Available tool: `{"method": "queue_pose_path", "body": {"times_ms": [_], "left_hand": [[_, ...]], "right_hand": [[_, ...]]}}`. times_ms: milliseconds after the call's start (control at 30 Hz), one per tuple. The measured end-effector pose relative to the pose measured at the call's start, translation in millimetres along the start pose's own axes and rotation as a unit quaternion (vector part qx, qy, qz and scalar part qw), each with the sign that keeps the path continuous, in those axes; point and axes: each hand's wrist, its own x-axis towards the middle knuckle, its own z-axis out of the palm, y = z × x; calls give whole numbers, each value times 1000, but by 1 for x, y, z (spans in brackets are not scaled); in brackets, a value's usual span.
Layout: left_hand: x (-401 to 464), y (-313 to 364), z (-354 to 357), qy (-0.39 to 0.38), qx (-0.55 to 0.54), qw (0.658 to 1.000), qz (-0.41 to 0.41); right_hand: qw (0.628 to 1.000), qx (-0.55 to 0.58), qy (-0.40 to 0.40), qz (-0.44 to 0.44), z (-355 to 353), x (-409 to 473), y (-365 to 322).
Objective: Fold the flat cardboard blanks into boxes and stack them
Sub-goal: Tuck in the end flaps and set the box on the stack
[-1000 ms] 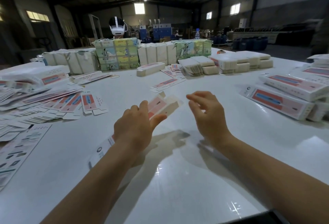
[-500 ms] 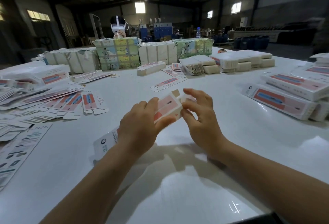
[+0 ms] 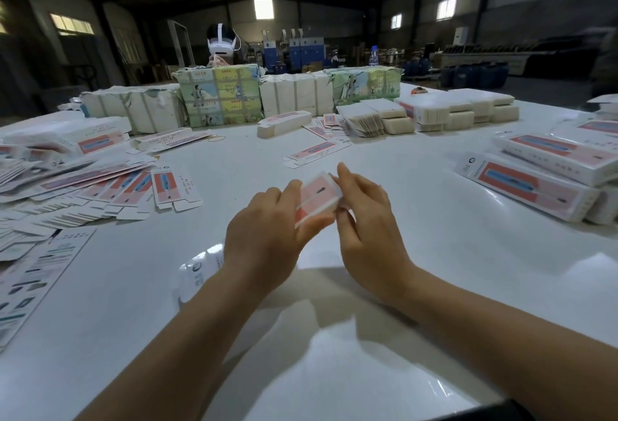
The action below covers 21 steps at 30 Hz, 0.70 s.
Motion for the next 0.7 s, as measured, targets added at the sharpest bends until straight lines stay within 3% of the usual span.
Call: {"method": "queue_pose_path", "body": {"times_ms": [200,267,300,367,400,433,500,533,633,700], "left_hand": [[-1,1,-4,4,12,1000,-4],[-2,2,-5,19,0,1000,-8],[-2,3,-6,21,0,1000,-7],[-3,6,-6,11,14,1000,5],[-4,7,-6,7,22,1000,14],[-5,9,-6,6,28,999,23],[-6,13,-7,5,32,999,30],[-6,15,-7,2,35,999,32],[-7,18,-6,3,58,997,51],[-9,21,-6,17,74,995,59]], "right_hand": [[999,33,-12,30,-4,6,2],[991,98,6,95,-6,11,2],[973,169,-3,158,-8,15,4],[882,375,-43,283,-12,20,7],[833,456,-58,307,-13,22,10],[814,491,-63,305,-14,24,10],[835,470,-33,283,-14,23,9],[871,417,-11,260,-12,21,9],[981,148,9,125,-10,13,9],[999,32,-3,40,-7,8,7]]}}
